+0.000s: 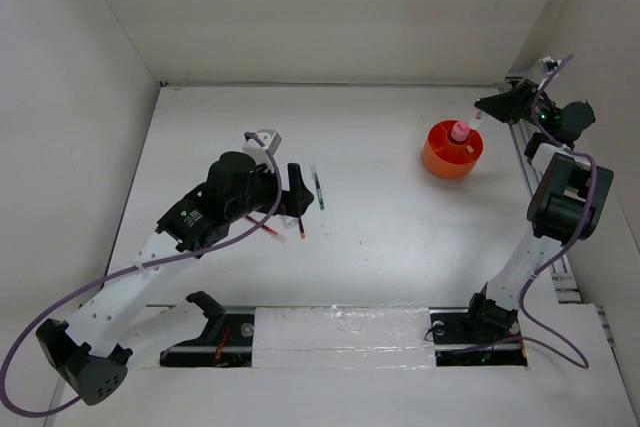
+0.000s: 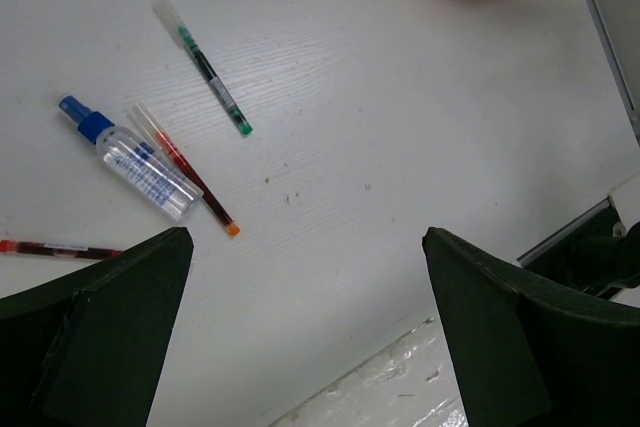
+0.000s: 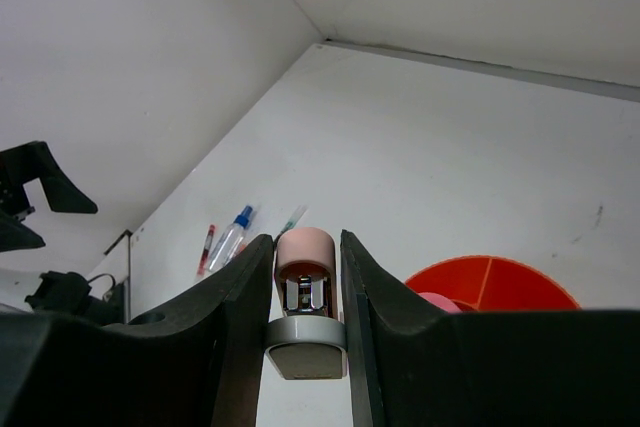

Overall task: Sort the stationery into containers
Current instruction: Place the stapler in the storage box.

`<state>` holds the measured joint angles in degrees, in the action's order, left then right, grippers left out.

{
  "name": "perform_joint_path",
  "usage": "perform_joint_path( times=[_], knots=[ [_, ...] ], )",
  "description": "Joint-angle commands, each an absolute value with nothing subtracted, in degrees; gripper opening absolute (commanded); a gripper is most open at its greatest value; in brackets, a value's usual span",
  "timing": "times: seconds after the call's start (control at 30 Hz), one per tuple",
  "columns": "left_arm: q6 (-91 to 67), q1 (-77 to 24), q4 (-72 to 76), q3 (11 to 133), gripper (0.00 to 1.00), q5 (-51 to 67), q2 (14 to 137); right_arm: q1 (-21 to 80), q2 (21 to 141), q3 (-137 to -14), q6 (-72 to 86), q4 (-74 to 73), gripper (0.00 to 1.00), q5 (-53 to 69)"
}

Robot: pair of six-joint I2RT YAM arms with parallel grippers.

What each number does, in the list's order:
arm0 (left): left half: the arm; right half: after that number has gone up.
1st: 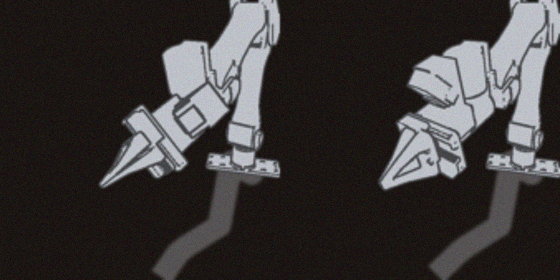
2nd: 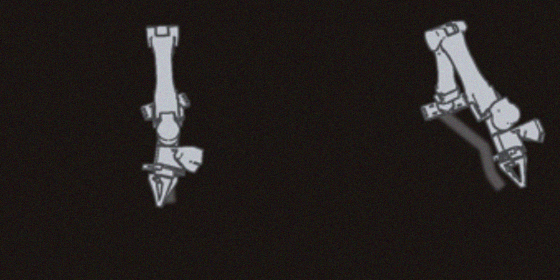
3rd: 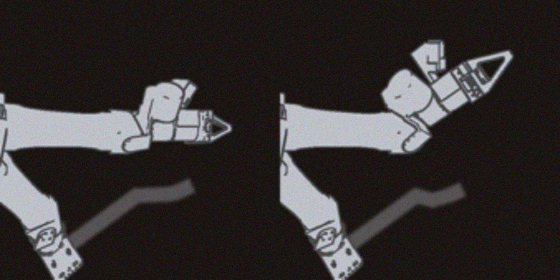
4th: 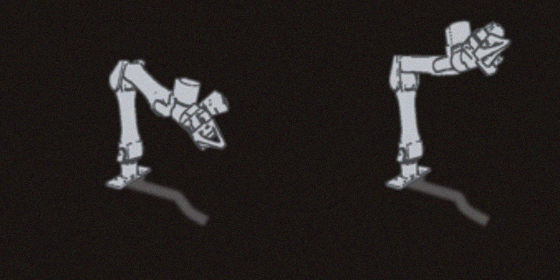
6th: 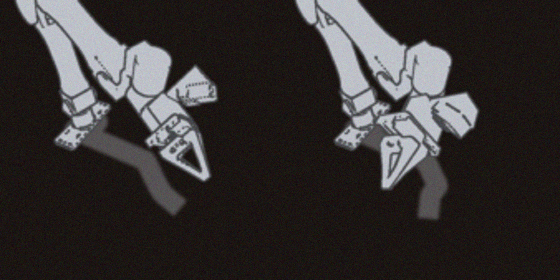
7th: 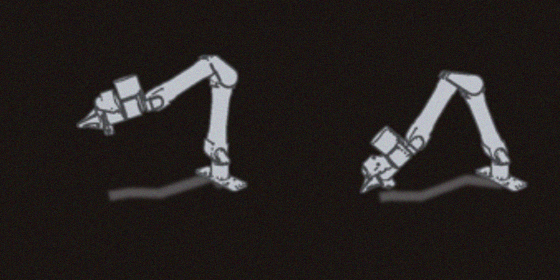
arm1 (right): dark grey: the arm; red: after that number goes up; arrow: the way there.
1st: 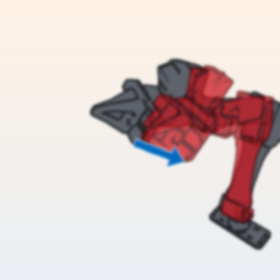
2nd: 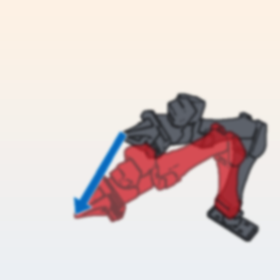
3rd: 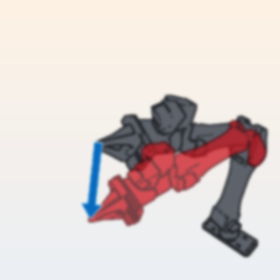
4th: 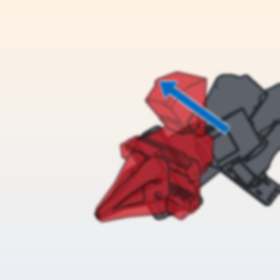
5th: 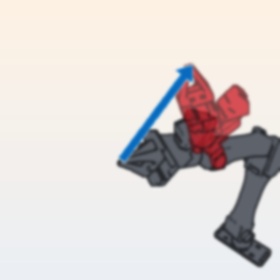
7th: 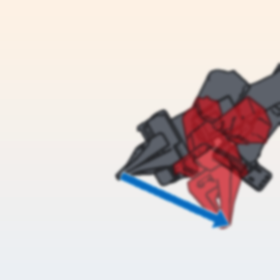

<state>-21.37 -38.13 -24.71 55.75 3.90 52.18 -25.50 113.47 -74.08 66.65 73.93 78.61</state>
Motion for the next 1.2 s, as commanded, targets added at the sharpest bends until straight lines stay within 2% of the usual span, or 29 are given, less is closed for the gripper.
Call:
perform_joint_path(
  times=[0.0, 0.27, 0.43, 0.9, 1.17],
  knots=[
    [-20.4, -37.9, -23.0, 55.4, 1.00, 4.7, 52.9, -26.2, 114.1, -75.4, 64.3, 103.9, 0.00, 76.0],
    [-20.4, -37.9, -23.0, 55.4, 1.00, 4.7, 52.9, -28.5, 117.4, -79.0, 64.3, 103.9, 0.00, 73.9],
    [-20.4, -37.9, -22.5, 55.4, 1.00, 4.7, 52.9, -28.5, 122.6, -86.3, 66.4, 103.9, 0.00, 73.9],
    [-19.3, -37.9, -21.4, 54.8, 1.00, 7.1, 49.5, -28.5, 136.3, -103.3, 72.9, 103.9, 0.00, 78.8],
    [-18.8, -37.9, -20.8, 54.8, 1.00, 7.1, 50.0, -26.1, 140.8, -107.5, 74.8, 100.5, 0.00, 81.3]
  ],
)
